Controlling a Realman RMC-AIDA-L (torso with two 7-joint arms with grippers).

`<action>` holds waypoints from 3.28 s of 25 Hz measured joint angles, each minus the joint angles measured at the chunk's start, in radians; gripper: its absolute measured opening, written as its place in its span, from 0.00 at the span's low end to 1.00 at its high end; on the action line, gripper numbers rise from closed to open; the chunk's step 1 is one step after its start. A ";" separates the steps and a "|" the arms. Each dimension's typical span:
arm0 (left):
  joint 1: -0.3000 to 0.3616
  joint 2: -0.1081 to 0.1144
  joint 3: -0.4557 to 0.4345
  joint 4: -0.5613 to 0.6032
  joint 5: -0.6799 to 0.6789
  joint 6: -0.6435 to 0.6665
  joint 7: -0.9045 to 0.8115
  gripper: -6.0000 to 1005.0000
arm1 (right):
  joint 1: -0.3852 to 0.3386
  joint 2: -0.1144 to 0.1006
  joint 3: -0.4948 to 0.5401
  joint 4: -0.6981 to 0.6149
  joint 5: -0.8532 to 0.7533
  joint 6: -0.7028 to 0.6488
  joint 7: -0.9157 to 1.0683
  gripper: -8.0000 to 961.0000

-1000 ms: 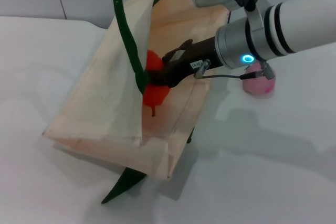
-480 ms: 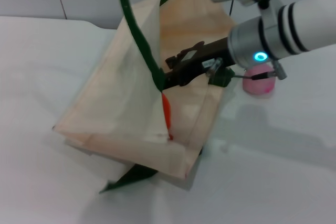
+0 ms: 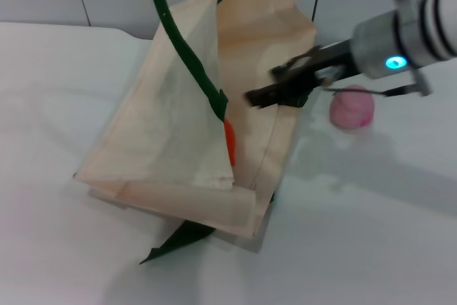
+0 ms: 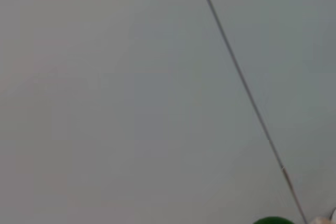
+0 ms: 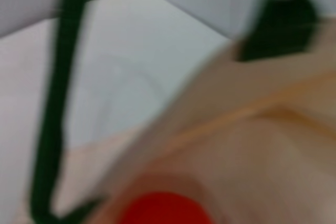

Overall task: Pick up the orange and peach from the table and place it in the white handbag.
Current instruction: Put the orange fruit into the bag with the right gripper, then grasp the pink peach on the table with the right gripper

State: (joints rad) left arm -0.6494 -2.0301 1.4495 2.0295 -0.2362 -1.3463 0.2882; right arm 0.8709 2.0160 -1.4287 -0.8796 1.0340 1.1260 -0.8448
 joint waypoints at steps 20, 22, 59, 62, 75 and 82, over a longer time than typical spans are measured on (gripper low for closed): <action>0.023 0.001 0.000 0.000 0.019 -0.002 -0.009 0.13 | -0.065 0.000 0.256 -0.060 -0.378 0.071 0.074 0.81; 0.021 0.001 -0.001 0.000 0.020 -0.003 -0.009 0.13 | -0.056 -0.001 0.275 -0.035 -0.394 0.071 0.074 0.81; -0.010 0.001 -0.002 0.000 0.013 -0.006 -0.011 0.16 | 0.042 -0.001 0.297 0.263 -0.436 -0.165 0.063 0.92; -0.010 0.001 -0.001 0.000 0.012 -0.006 -0.011 0.16 | 0.043 -0.001 0.295 0.291 -0.436 -0.189 0.063 0.93; -0.018 0.001 0.006 0.000 0.010 -0.002 -0.011 0.17 | 0.078 0.007 0.290 0.375 -0.423 -0.241 0.037 0.93; -0.021 0.001 0.005 -0.001 0.010 -0.003 -0.011 0.17 | 0.092 0.007 0.285 0.390 -0.422 -0.240 0.028 0.91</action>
State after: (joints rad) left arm -0.6709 -2.0295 1.4544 2.0286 -0.2258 -1.3491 0.2775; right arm 0.9628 2.0234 -1.1437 -0.4891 0.6122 0.8857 -0.8164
